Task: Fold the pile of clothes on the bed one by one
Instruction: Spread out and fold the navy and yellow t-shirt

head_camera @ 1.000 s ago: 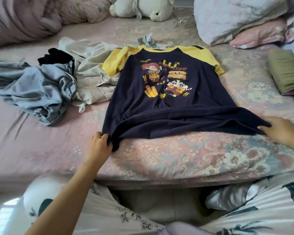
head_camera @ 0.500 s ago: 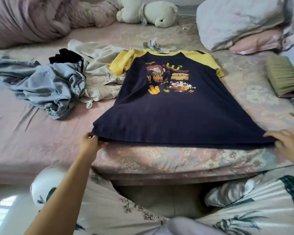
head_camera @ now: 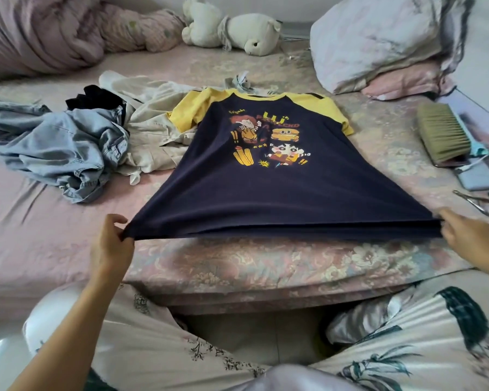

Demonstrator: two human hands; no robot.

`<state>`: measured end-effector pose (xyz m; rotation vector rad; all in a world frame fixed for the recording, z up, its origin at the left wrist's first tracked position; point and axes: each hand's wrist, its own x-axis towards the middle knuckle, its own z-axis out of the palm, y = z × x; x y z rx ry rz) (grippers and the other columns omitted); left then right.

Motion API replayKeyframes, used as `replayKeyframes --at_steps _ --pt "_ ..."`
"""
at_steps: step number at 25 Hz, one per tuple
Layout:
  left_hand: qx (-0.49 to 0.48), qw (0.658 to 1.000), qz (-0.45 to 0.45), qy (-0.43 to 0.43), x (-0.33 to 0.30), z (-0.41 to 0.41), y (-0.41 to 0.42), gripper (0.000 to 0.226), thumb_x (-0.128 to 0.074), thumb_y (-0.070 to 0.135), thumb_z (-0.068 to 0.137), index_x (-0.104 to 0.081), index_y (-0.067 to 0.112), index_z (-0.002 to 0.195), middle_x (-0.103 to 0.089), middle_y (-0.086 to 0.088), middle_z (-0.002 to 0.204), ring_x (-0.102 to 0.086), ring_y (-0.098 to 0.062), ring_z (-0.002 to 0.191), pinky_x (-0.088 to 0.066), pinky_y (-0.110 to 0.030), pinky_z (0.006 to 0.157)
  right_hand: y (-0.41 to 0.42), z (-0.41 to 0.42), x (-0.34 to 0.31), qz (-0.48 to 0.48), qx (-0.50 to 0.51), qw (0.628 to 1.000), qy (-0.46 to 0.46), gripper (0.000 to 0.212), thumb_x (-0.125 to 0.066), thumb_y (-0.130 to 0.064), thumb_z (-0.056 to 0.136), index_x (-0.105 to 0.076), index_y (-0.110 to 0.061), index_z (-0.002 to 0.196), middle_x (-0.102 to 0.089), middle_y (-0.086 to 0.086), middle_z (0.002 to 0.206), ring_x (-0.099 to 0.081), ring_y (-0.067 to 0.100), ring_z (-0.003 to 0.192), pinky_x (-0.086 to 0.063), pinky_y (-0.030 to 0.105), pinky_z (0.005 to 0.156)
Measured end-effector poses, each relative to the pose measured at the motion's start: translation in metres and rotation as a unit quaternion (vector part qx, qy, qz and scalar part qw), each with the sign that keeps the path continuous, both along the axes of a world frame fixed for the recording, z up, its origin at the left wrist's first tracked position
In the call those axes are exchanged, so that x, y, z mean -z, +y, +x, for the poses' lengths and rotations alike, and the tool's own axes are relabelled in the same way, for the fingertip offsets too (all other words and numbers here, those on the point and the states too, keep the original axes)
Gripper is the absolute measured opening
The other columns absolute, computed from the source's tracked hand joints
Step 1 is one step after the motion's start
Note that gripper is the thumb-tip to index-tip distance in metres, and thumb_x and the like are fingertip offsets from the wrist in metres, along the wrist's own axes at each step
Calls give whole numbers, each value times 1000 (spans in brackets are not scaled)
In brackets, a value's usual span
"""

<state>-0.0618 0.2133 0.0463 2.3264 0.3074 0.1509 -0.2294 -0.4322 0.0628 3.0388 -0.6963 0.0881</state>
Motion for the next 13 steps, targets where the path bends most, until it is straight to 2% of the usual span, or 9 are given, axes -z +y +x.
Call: replayKeyframes --at_steps 2,3,5,7,8,10,11,13 --pt "75 995 50 47 12 -4 8 50 -45 -13 72 -37 26 101 -56 -16 77 -55 -39 70 -46 -47 66 -2 -12 4 12 -23 994 107 27 -54 -16 88 -42 -31 107 -54 5 70 -54 27 57 -47 39 59" --pt "126 985 103 61 18 -6 11 50 -46 -11 70 -37 26 103 -58 -20 82 -56 -41 74 -48 -49 68 -6 -14 8 17 -23 992 122 28 -55 -18 88 -39 -34 104 -53 3 71 -54 26 59 -48 40 60" --pt "205 954 213 43 17 -6 15 48 -52 -8 71 -42 20 108 -60 -20 94 -58 -41 80 -48 -50 70 -36 -13 24 16 -5 995 103 34 -56 -23 83 -31 -43 96 -56 3 71 -55 26 58 -49 42 60" --pt "251 933 259 7 10 -11 18 43 -55 -5 76 -47 17 113 -60 -17 107 -60 -40 85 -49 -48 72 -78 -10 54 23 -18 995 97 43 -60 -21 78 -30 -49 93 -59 3 73 -58 25 60 -50 44 61" --pt "272 919 285 18 7 -14 17 40 -54 -1 80 -49 16 116 -59 -15 114 -61 -40 90 -49 -46 75 -87 -10 63 29 -41 994 96 48 -63 -18 75 -32 -50 93 -60 4 76 -59 27 63 -50 43 62" --pt "276 900 333 47 4 -16 21 34 -52 5 86 -51 11 119 -58 -13 120 -60 -39 96 -44 -41 76 -96 -6 74 34 -94 991 87 47 -68 -12 65 -42 -41 92 -57 8 75 -57 34 66 -48 42 61" --pt "262 903 336 59 1 -16 22 32 -52 6 87 -50 10 118 -59 -13 120 -60 -39 95 -42 -41 75 -94 -3 73 39 -109 987 111 44 -68 -9 60 -45 -33 90 -51 7 71 -55 36 64 -46 42 61" --pt "268 886 367 92 -2 -21 21 33 -51 8 88 -49 11 121 -58 -12 121 -61 -38 96 -44 -41 76 -84 1 72 34 -148 981 121 48 -74 -1 54 -48 -23 88 -37 -4 66 -49 33 56 -46 43 56"
